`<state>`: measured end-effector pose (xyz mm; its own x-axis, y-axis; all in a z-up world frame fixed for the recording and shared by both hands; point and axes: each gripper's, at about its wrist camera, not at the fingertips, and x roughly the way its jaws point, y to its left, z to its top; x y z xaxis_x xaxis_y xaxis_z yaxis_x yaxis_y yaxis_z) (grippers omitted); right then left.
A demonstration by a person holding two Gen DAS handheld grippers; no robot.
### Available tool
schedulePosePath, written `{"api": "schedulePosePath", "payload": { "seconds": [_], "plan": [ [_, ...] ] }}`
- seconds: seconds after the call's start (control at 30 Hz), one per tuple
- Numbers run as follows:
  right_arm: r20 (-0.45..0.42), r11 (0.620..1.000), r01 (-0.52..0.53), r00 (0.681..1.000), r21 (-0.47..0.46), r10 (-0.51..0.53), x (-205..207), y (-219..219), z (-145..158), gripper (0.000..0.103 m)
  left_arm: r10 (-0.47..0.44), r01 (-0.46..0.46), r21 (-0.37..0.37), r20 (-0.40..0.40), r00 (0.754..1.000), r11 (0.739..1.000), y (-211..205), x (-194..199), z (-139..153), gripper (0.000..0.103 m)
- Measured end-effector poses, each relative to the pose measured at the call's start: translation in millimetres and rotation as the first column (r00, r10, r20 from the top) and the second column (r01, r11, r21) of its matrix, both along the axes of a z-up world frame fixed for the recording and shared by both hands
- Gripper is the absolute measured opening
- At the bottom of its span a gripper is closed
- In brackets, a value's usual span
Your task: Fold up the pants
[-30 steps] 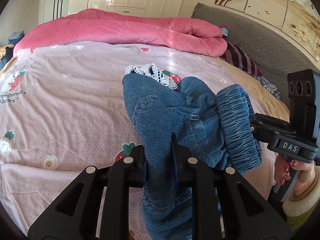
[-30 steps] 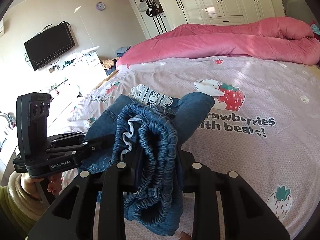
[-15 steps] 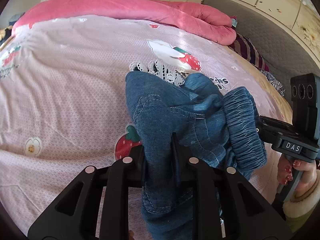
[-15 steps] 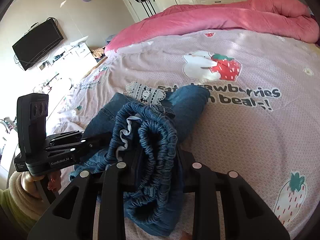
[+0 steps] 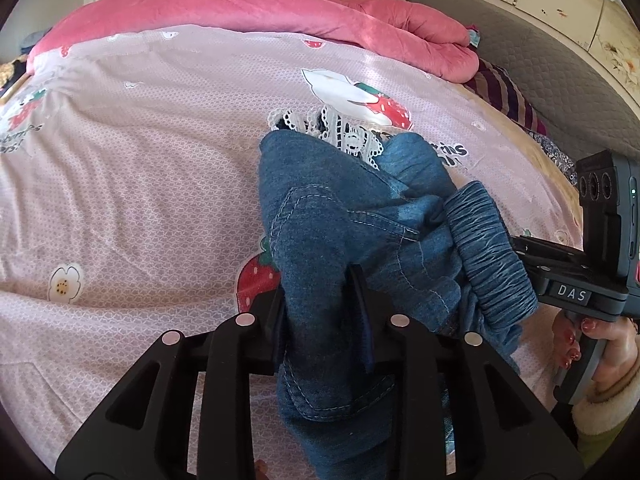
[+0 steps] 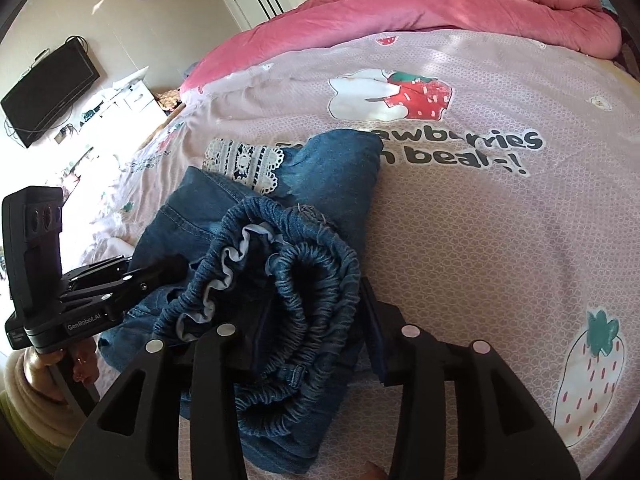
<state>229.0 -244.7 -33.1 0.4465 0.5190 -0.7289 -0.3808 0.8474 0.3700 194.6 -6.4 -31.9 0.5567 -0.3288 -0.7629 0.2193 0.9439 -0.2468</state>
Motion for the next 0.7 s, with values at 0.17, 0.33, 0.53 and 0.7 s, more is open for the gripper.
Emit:
{"api": "schedulePosePath", "payload": {
  "seconds": [0.17,0.33,0.53,0.7],
  "plan": [
    [0.016,1.0,0.015,1.0,-0.003,-0.015,-2.3,-2.9,4.6,0.058,0.005,-0.005,-0.004,-0.002,1.0,1.0,-0.9,0.2,0.1,0.021],
    [0.034,1.0,0.017,0.999,-0.021,-0.017,-4.9,-2.9,10.6,0.061,0.005,-0.005,-0.002,0.0,1.0,1.0,-0.1,-0.6,0.7,0.021],
    [0.065,0.999,0.037,0.997,-0.033,-0.035,-10.8,-6.3,20.4,0.067,0.009,-0.009,0.0,0.004,1.0,1.0,1.6,-4.7,4.7,0.035],
    [0.067,0.998,0.043,0.997,-0.041,-0.04,-12.8,-7.5,22.8,0.07,0.009,-0.009,0.005,0.01,1.0,1.0,2.2,-10.6,8.3,0.044]
  ]
}}
